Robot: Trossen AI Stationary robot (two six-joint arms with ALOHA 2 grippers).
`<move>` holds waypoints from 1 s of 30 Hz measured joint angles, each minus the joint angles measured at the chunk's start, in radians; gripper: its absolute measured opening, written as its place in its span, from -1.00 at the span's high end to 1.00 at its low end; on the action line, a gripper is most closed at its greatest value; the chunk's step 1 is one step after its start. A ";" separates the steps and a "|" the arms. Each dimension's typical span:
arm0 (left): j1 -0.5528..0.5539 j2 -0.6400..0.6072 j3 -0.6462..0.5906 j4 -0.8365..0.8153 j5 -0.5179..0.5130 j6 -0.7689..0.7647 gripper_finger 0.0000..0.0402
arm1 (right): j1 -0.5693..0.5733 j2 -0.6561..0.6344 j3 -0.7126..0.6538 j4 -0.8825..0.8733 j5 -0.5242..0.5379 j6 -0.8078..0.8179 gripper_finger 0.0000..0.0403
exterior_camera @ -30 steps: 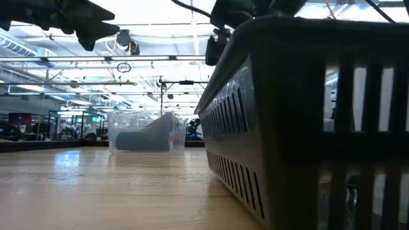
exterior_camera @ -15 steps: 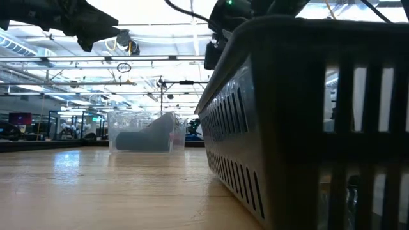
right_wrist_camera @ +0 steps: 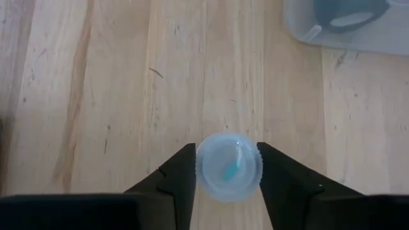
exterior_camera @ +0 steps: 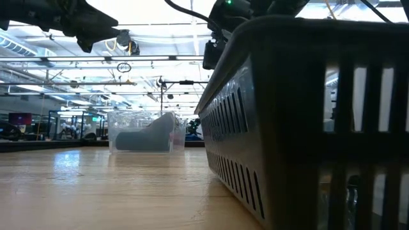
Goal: Pick & Place Medicine items
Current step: Put the transparent pill bottle into the black bin
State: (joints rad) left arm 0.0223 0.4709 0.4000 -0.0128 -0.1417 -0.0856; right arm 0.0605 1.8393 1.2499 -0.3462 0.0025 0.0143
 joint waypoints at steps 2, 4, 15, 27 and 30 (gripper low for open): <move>0.000 0.000 0.000 -0.001 0.000 -0.002 0.12 | 0.000 0.000 0.000 0.000 0.000 0.000 0.34; 0.000 0.000 0.000 -0.002 0.000 -0.002 0.09 | 0.003 -0.008 0.000 -0.005 -0.003 0.000 0.32; 0.000 0.000 0.001 -0.010 -0.024 -0.003 -0.04 | 0.141 -0.097 0.067 0.013 0.006 -0.083 0.32; 0.000 0.000 0.001 -0.014 -0.133 -0.007 0.05 | 0.321 -0.082 0.198 -0.094 -0.003 -0.095 0.33; 0.000 0.000 0.001 -0.014 -0.148 -0.015 0.09 | 0.357 -0.082 0.187 -0.075 -0.004 -0.095 0.33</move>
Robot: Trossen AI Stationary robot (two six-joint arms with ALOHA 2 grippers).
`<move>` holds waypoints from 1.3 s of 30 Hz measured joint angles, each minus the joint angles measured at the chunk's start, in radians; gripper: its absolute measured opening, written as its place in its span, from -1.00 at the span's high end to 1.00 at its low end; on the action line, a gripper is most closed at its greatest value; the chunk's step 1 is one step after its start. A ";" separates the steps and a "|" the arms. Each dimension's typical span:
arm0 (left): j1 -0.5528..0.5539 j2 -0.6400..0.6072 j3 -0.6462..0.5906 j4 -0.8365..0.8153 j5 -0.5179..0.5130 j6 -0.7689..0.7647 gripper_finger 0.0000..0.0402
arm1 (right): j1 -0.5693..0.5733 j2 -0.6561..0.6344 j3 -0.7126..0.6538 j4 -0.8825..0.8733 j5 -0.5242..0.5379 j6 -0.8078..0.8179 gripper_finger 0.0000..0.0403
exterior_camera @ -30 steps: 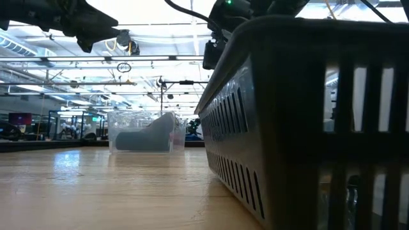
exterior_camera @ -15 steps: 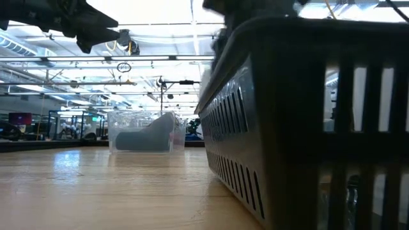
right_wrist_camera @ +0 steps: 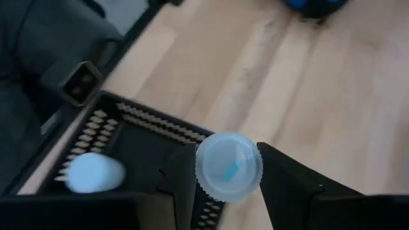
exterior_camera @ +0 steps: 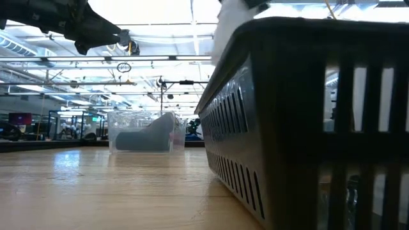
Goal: Pick & Place Medicine items
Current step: Put the transparent pill bottle into the black bin
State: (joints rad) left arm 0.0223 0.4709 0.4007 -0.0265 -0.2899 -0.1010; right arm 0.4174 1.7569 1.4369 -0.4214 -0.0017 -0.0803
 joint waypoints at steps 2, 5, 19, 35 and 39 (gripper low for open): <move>0.000 0.000 0.000 0.000 0.000 -0.007 0.11 | 0.018 0.000 -0.019 0.027 -0.001 0.003 0.33; 0.000 0.000 0.000 0.000 0.000 -0.012 0.14 | 0.038 0.001 -0.044 0.068 0.000 0.015 0.33; 0.000 0.000 0.000 0.000 -0.001 -0.031 0.21 | 0.026 0.128 -0.048 0.105 -0.051 0.004 0.33; 0.000 0.000 0.000 0.000 -0.001 -0.031 0.00 | -0.011 0.153 -0.047 0.104 -0.134 -0.037 0.29; 0.000 0.000 0.000 0.000 -0.001 -0.031 -0.04 | -0.018 0.180 -0.048 0.101 -0.137 -0.042 0.28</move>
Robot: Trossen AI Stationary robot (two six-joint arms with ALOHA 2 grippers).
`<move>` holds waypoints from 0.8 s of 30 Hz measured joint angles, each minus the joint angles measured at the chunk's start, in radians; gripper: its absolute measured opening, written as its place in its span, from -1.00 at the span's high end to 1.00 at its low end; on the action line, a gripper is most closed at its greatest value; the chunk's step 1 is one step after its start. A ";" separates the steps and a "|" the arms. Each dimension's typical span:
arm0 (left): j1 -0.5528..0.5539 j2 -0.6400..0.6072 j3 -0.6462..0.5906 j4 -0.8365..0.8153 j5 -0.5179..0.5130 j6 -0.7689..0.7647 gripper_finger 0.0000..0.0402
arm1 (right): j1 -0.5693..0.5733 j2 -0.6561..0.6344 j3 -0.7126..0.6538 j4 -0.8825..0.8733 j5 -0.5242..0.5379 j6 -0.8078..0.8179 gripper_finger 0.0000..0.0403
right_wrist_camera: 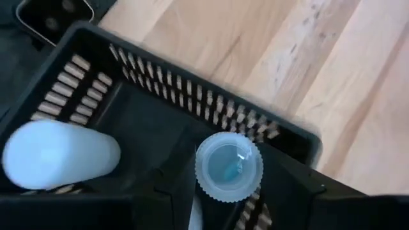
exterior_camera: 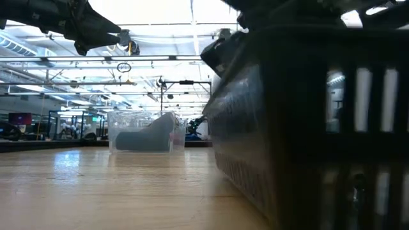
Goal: Pick & Place Medicine items
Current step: Put the transparent pill bottle into the black bin, then return to Home Position
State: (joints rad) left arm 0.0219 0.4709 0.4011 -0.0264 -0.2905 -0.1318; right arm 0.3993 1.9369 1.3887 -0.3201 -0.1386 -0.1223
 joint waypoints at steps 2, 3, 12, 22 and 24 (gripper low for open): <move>0.000 0.000 0.000 0.000 0.000 0.000 -0.04 | -0.001 -0.002 0.000 -0.002 -0.021 -0.001 0.29; 0.000 0.000 0.000 0.000 0.000 0.001 -0.04 | -0.002 0.000 0.000 0.004 -0.030 0.000 0.29; 0.000 0.000 0.000 0.000 0.000 0.005 0.06 | -0.007 0.014 0.001 0.003 -0.023 0.003 0.12; 0.000 0.000 0.000 0.000 0.000 0.001 0.17 | -0.006 -0.045 0.000 -0.009 -0.016 0.014 0.00; 0.000 0.000 0.000 0.000 0.000 0.002 0.19 | -0.006 -0.085 0.000 -0.019 -0.015 0.048 0.01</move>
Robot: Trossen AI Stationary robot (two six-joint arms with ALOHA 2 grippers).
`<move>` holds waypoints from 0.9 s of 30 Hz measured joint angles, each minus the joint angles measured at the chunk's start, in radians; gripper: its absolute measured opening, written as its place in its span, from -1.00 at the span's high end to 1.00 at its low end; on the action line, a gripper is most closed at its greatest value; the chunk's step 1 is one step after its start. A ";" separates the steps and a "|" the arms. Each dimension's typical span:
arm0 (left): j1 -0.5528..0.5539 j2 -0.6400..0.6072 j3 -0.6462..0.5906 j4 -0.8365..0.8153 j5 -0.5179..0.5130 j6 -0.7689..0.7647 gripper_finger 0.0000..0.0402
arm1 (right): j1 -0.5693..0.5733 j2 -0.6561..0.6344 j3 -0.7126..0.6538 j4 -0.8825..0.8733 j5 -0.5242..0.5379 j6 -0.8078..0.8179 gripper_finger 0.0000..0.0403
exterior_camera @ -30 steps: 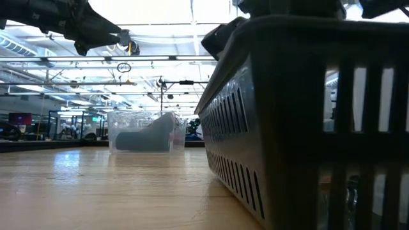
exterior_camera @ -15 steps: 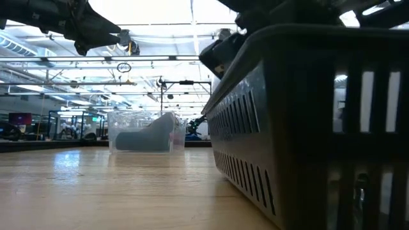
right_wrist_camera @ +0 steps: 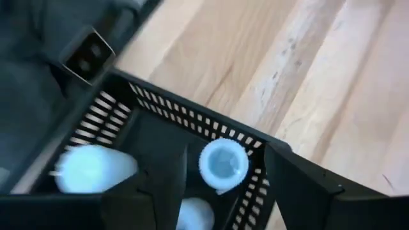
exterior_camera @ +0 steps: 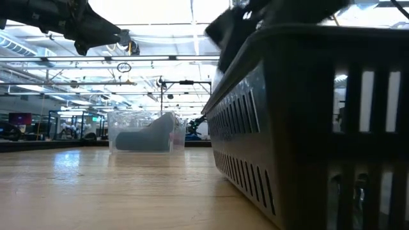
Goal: Pick & Place Medicine items
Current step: Return to Home Position
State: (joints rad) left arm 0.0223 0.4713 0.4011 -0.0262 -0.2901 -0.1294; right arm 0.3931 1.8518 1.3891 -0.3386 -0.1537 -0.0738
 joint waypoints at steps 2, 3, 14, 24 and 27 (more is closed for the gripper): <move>0.000 0.000 0.000 0.000 0.000 0.014 0.20 | 0.000 -0.057 0.000 -0.038 -0.001 0.052 0.02; 0.000 0.000 0.000 0.000 0.000 0.025 0.21 | -0.001 -0.090 0.000 -0.056 -0.001 0.082 0.02; 0.000 -0.055 0.001 -0.113 0.088 0.001 0.11 | -0.005 -0.481 -0.014 -0.271 0.003 0.206 0.03; 0.000 -0.242 -0.147 -0.069 0.077 0.015 -0.02 | 0.012 -0.929 -0.370 -0.227 0.367 0.241 0.01; 0.000 -0.292 -0.175 -0.067 0.071 0.021 -0.04 | -0.006 -1.077 -0.484 -0.139 0.364 0.254 0.02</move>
State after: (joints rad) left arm 0.0219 0.1789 0.2260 -0.0936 -0.2188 -0.1087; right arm 0.3867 0.7748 0.9056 -0.4779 0.2106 0.1806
